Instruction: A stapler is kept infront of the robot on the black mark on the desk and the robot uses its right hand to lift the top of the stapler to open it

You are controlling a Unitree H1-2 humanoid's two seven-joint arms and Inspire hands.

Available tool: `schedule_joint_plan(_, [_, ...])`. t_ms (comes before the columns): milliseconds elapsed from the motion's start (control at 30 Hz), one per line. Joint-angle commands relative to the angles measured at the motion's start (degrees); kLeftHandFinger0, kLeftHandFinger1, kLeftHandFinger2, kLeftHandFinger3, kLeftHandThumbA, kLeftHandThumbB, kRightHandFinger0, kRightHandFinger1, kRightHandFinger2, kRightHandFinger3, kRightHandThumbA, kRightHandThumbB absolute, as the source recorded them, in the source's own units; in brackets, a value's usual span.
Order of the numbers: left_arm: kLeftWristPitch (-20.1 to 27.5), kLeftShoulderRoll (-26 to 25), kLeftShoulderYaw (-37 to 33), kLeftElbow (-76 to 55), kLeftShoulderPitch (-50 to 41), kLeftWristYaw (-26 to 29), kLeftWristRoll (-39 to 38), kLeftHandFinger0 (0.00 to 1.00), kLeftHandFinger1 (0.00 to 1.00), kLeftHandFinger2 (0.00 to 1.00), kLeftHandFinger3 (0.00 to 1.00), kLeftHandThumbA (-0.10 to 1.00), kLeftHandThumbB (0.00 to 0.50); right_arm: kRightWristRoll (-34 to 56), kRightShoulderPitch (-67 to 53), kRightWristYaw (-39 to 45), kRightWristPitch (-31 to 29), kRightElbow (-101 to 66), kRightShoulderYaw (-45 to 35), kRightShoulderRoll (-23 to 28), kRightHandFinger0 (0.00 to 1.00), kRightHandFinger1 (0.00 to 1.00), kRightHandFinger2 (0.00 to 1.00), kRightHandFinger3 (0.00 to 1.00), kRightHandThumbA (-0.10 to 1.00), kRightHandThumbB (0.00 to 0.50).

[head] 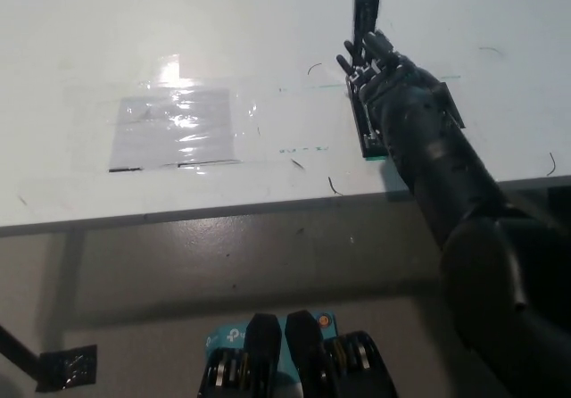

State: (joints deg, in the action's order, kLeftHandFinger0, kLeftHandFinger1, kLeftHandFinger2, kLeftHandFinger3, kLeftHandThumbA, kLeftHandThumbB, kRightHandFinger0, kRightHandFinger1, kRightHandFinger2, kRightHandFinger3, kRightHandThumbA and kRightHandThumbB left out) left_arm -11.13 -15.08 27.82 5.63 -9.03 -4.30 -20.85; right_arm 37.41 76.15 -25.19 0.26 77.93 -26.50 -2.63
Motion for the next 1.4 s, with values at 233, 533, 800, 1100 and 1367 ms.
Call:
schedule_joint_plan(233, [0.27,-0.91,-0.22,-1.74,-0.54,-0.23,-0.37,0.58,0.60,0.76,0.90,0.29,0.139,-2.23,11.85,2.60,-6.67,2.21,-0.54,1.28,0.34,0.38,0.50,0.71,0.21,0.000])
schedule_joint_plan(533, [0.44,-1.33,-0.06,-1.62,-0.29,-0.86,-1.03,0.59,0.61,0.79,0.94,0.29,0.112,-2.69,9.48,3.85,-5.89,0.69,-0.20,-0.85,0.35,0.41,0.52,0.71,0.17,0.000])
schedule_joint_plan(800, [0.77,-1.35,0.24,-1.30,-0.02,-0.91,-1.39,0.64,0.62,0.75,0.89,0.28,0.110,-3.72,0.59,5.82,-0.91,-10.05,1.73,-3.47,0.37,0.44,0.58,0.77,0.18,0.000])
schedule_joint_plan(1100, [0.05,-1.55,0.21,-1.90,0.46,-0.67,-1.52,0.64,0.64,0.80,0.93,0.29,0.125,0.88,-23.50,0.97,22.59,-54.33,5.96,-10.79,0.55,0.66,0.83,0.96,0.32,0.000])
schedule_joint_plan(1367, [-0.12,-1.48,0.09,-2.08,0.48,-0.02,-0.71,0.64,0.63,0.78,0.92,0.29,0.118,10.18,-39.91,-2.36,26.67,-77.84,17.14,-6.84,0.53,0.64,0.80,0.97,0.38,0.000])
